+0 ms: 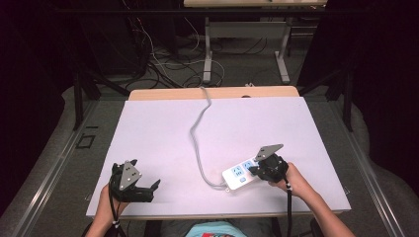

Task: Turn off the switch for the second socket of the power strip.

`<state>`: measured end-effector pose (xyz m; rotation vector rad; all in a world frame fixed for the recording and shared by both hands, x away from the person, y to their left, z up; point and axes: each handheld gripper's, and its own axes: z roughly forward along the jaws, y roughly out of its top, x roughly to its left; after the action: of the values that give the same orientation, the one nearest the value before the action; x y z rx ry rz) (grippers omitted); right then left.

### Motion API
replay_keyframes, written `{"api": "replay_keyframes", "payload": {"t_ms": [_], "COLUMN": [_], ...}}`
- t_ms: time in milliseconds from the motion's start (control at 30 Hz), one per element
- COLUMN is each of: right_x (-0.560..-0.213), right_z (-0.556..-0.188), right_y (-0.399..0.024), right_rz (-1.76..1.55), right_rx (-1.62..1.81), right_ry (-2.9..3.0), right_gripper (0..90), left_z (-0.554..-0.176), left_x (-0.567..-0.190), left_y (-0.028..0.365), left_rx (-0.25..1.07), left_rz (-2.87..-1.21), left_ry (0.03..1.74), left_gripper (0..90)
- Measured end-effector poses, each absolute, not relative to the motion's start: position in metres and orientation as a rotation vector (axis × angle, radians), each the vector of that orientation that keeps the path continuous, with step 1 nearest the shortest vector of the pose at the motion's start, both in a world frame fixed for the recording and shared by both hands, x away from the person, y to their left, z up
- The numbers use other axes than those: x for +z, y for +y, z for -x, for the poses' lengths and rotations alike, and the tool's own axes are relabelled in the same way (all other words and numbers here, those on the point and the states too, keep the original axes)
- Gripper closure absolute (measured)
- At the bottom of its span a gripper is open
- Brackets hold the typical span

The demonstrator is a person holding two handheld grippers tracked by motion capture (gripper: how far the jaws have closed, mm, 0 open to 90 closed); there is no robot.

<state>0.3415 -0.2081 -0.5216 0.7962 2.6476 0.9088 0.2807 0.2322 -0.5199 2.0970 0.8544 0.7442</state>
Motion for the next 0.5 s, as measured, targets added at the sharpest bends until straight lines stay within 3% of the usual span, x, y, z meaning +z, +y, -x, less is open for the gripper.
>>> {"api": "replay_keyframes", "payload": {"t_ms": [500], "right_x": [-0.5231], "right_z": [-0.3416], "right_y": [-0.207], "right_rz": [-0.781], "right_rx": [0.906], "right_ry": [2.636], "right_gripper": [90.0], "left_z": [-0.2807], "left_x": [-0.5198], "left_y": [0.2323], "left_rx": [0.75], "left_rz": [-2.098], "left_ry": [0.853], "left_gripper": [0.0]}}
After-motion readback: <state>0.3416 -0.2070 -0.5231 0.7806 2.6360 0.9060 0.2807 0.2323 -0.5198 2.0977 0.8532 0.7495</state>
